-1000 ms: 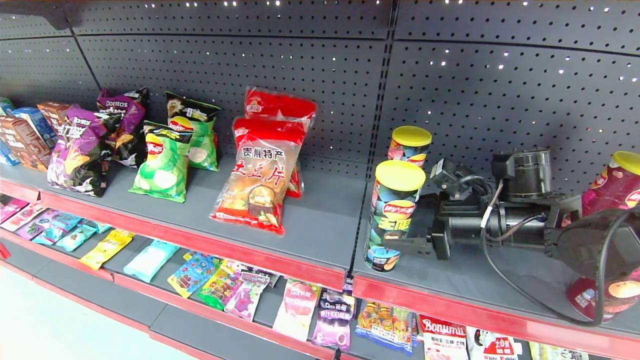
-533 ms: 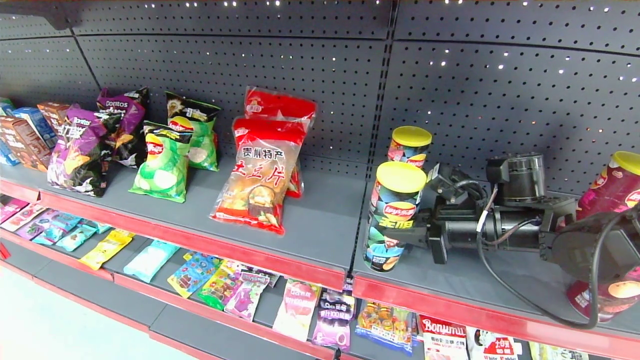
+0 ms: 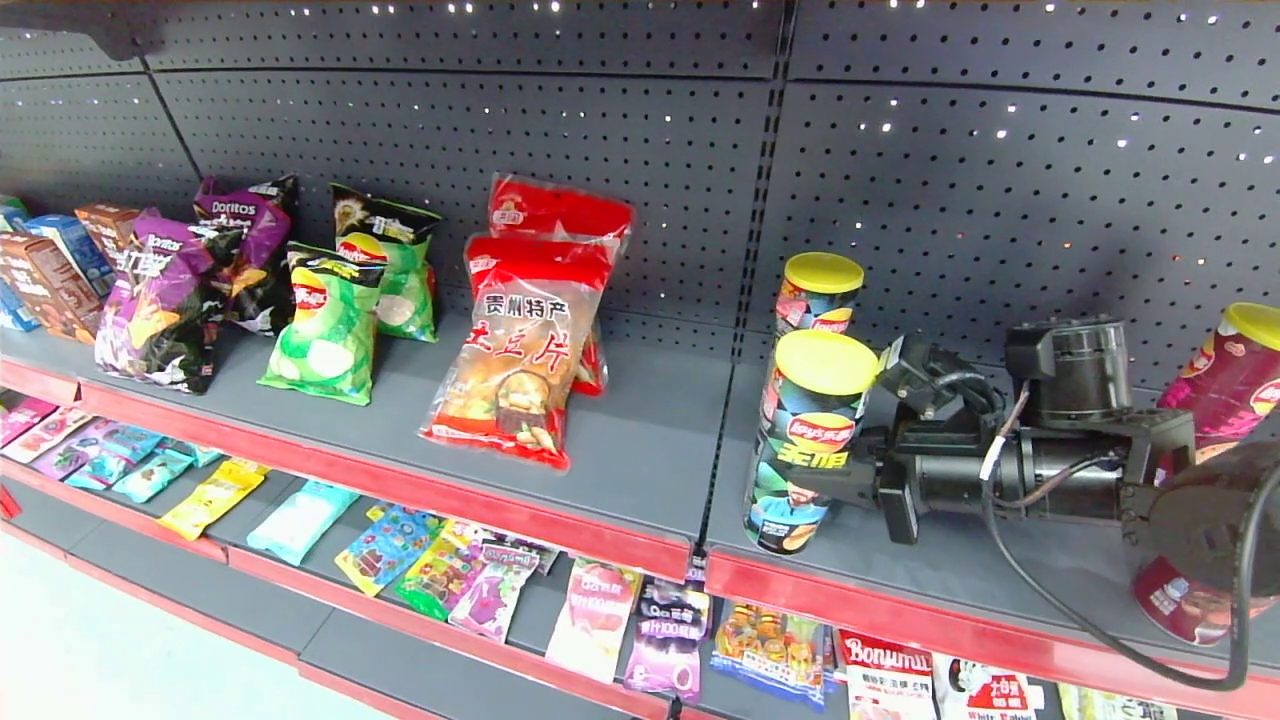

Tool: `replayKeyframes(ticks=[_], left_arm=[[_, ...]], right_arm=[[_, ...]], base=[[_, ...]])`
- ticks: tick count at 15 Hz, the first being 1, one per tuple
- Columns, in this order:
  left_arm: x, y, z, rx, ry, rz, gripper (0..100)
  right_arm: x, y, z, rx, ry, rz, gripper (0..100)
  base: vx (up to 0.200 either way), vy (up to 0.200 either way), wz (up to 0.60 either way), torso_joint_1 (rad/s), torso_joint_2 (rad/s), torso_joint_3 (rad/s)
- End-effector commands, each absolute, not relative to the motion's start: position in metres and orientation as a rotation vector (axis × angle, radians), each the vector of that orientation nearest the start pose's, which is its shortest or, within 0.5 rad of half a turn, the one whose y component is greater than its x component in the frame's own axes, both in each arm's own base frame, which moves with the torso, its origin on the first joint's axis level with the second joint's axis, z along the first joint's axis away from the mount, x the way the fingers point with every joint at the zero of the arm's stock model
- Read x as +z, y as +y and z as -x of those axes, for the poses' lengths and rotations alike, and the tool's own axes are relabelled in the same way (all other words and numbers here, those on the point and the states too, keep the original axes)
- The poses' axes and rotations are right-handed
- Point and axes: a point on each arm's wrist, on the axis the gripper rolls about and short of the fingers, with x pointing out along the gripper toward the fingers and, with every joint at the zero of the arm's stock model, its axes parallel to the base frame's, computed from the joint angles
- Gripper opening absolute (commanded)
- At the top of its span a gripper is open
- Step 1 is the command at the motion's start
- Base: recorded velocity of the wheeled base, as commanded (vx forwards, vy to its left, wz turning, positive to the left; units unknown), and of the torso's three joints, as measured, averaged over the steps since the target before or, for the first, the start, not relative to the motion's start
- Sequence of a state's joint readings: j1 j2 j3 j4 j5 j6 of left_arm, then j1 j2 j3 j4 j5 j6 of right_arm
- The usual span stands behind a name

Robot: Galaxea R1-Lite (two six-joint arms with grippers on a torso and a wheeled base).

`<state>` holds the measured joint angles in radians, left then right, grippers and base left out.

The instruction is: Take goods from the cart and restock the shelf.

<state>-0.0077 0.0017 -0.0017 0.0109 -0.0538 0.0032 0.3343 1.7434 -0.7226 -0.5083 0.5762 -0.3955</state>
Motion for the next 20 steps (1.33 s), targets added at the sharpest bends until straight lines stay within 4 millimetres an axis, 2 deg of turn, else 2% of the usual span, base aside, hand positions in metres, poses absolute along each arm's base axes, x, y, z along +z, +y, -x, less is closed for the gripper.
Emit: replayKeyframes(ticks=[1,11,12,18,20], left_arm=[[0.075,-0.001,0.023,-0.061,0.012,-0.003,100],[0.075,-0.001,0.023,-0.061,0.012,-0.003,100],[0.075,-0.001,0.023,-0.061,0.012,-0.003,100],[0.075,-0.001,0.023,-0.061,0.012,-0.003,100],[0.075,-0.001,0.023,-0.061,0.012,-0.003,100]], right_arm=[[0.14,0.105,-0.269,0.972,0.335,0.298,0],[0.136,0.105,-0.269,0.97,0.352,0.296,0],[0.136,0.105,-0.27,0.969,0.351,0.296,100],[0.157,0.092,-0.259,0.886,0.299,0.296,100],[0.163,0.081,-0.239,0.849,0.302,0.256,100]], base=[[0.0,0.0,0.0,0.0,0.0,0.0],[0.0,0.0,0.0,0.0,0.0,0.0],[0.0,0.0,0.0,0.0,0.0,0.0],[0.0,0.0,0.0,0.0,0.0,0.0],[0.0,0.0,0.0,0.0,0.0,0.0]])
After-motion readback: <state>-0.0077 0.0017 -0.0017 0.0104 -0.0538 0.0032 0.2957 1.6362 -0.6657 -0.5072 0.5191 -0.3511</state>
